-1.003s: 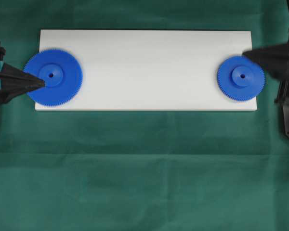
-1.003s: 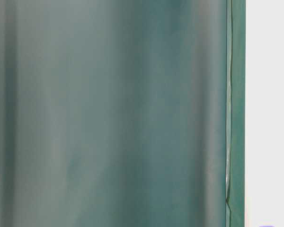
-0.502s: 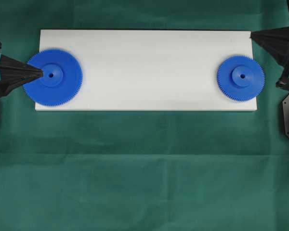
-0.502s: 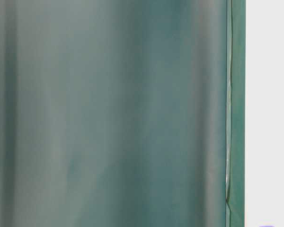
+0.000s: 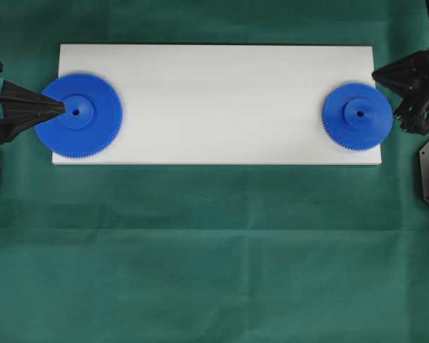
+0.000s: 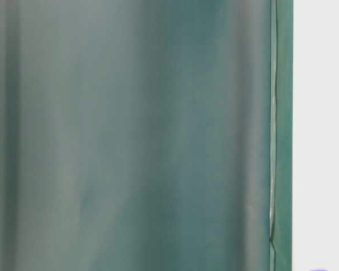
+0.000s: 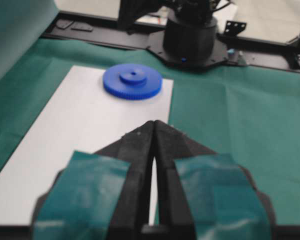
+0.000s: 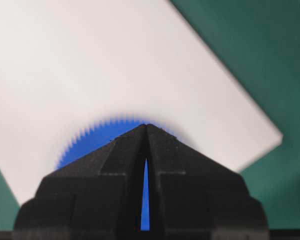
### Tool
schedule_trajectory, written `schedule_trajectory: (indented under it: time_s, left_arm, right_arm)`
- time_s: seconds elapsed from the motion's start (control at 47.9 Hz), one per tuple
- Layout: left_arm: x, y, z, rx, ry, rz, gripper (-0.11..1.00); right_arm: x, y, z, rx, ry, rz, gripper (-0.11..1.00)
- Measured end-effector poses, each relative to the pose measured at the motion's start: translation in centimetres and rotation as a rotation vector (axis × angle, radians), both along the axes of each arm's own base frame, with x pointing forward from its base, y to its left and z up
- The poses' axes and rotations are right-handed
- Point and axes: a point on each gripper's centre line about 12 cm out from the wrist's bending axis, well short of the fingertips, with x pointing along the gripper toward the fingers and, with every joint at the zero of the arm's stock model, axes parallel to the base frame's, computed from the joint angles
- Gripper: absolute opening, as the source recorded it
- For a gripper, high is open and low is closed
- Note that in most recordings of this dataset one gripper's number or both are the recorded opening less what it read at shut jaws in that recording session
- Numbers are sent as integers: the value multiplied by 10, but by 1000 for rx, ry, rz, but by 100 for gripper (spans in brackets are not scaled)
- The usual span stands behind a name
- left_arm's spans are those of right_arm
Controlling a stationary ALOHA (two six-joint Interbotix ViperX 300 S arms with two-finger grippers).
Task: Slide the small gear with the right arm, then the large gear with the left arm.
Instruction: 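Move the right gripper over the small blue gear's hub, then lower the right gripper and grasp the small gear's hub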
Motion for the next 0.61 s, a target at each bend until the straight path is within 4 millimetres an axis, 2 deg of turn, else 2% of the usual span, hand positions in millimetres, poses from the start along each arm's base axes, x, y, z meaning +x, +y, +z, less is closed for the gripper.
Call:
schedule_trajectory:
  time_s: [0.606]
  left_arm:
    - [0, 1, 0, 1, 2, 3, 0]
  right_arm:
    - [0, 0, -18, 66, 105, -4, 50]
